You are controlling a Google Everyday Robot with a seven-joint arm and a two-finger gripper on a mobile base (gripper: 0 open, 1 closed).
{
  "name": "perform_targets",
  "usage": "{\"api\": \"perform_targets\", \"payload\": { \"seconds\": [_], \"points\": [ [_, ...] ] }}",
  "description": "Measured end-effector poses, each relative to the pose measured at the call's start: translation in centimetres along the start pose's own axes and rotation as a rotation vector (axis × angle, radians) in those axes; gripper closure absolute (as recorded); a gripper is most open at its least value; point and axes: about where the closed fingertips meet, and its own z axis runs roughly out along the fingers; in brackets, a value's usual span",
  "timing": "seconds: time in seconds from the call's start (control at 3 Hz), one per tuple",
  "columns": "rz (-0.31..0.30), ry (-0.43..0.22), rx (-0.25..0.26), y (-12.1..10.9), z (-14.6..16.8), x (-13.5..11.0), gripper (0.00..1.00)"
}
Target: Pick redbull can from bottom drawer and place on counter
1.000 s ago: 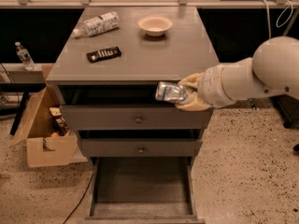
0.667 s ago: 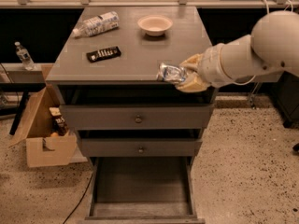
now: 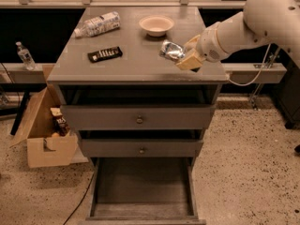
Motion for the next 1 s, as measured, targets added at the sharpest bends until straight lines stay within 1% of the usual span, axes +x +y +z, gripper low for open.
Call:
{"api": "perform_targets", "payload": {
  "seconds": [0.33, 0.67, 1.0],
  "points": [
    [0.110, 0.014, -0.022, -3.3, 2.6, 0.9, 0.79],
    [0.169, 0.023, -0.023, -5.4, 4.0, 1.2, 0.55],
    [0.191, 0.019, -0.030, -7.4, 5.8, 0.6, 0.25]
  ]
}}
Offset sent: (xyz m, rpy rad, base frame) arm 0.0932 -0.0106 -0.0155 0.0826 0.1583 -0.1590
